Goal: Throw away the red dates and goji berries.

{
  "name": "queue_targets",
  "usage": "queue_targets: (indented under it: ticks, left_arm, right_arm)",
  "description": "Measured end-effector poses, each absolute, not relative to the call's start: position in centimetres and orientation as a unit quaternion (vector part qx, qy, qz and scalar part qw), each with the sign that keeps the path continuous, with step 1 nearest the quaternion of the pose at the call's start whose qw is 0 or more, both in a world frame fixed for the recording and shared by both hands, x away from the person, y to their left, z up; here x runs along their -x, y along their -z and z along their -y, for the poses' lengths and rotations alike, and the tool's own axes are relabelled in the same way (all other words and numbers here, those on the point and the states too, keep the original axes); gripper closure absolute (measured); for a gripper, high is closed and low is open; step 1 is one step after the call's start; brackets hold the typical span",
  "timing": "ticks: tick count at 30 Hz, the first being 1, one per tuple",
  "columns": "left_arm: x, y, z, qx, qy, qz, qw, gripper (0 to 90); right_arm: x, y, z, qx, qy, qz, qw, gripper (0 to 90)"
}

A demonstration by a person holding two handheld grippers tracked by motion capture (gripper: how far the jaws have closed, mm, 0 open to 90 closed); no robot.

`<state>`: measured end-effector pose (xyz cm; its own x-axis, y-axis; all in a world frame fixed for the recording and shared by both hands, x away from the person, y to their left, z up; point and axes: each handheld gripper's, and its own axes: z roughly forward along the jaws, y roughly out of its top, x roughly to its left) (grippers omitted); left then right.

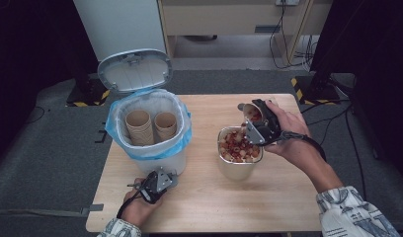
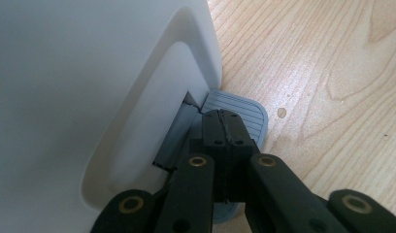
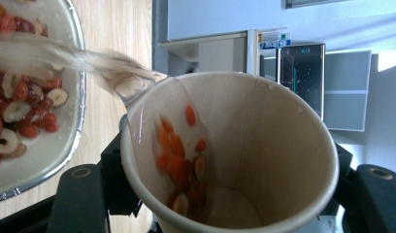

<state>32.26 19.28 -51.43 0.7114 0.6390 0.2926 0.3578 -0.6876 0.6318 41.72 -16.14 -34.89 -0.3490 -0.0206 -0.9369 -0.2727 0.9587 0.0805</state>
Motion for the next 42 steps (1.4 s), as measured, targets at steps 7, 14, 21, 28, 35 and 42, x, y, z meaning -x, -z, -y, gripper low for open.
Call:
queue_targets:
  ticks: [7, 14, 21, 28, 35, 42]
  left_arm:
    - [-32.3, 51.4, -19.3, -0.883, -0.254, -0.283, 0.277, 89.7]
    - [-32.3, 51.4, -19.3, -0.883, -0.254, -0.283, 0.277, 89.7]
    - [-32.3, 51.4, -19.3, -0.883, -0.254, -0.282, 0.276, 89.7]
    - [-32.3, 51.4, -19.3, -0.883, -0.254, -0.283, 0.276, 89.6]
    - [-32.3, 51.4, -19.3, -0.883, -0.255, -0.281, 0.276, 89.6]
    - [-32.3, 51.4, -19.3, -0.883, -0.254, -0.281, 0.277, 89.6]
  right_arm:
    - [-41.6, 35.0, 15.8, 0.115, -0.085, -0.807, 0.574, 31.5]
    - [-41.4, 34.8, 15.5, 0.133, -0.067, -0.801, 0.58, 31.5]
    - [-41.2, 34.6, 15.2, 0.147, -0.05, -0.795, 0.586, 31.7]
    - [-40.9, 34.3, 14.9, 0.167, -0.029, -0.788, 0.592, 31.8]
    - [-40.7, 34.1, 14.5, 0.187, -0.004, -0.778, 0.599, 31.9]
    - [-40.7, 34.4, 14.4, 0.198, 0.005, -0.775, 0.6, 31.9]
